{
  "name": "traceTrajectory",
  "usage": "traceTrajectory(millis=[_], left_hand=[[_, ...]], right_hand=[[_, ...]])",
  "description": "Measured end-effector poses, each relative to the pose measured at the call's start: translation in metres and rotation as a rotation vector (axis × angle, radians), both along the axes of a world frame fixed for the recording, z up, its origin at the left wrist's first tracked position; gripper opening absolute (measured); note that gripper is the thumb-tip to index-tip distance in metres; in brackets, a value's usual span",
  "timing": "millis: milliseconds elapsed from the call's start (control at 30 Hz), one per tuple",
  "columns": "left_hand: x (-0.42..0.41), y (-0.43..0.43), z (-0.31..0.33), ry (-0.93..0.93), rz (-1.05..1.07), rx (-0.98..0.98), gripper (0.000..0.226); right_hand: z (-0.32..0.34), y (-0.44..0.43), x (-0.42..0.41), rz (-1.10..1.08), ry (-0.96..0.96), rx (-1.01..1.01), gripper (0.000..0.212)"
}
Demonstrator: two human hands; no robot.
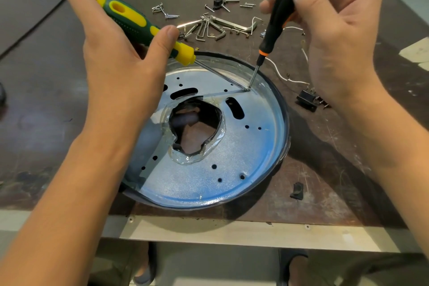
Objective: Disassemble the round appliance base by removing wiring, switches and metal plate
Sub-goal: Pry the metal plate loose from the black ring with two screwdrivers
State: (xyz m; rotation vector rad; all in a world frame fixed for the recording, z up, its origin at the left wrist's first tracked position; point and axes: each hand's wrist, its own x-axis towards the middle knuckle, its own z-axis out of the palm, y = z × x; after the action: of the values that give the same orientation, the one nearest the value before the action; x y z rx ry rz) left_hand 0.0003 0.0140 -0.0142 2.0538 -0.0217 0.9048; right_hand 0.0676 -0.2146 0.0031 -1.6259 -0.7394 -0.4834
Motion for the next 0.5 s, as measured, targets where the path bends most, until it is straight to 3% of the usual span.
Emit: traceTrajectory(millis=[233, 400, 500], left_hand=[[0.0005, -0.0002, 0.0009, -0.003, 0.001, -0.001, 0.047], [0.0003, 0.0002, 0.0008, -0.002, 0.002, 0.002, 0.048], [-0.0003, -0.0001, 0.0005, -0.001, 0.0, 0.003, 0.047]], right_hand=[[0.0004, 0.0043, 0.0, -0.085, -0.05, 0.005, 0.018], [-0.0008, 0.0011, -0.0011, -0.026, 0.135, 0.152, 0.018], [0.0007, 0.004, -0.0025, -0.083, 0.057, 0.104, 0.012]])
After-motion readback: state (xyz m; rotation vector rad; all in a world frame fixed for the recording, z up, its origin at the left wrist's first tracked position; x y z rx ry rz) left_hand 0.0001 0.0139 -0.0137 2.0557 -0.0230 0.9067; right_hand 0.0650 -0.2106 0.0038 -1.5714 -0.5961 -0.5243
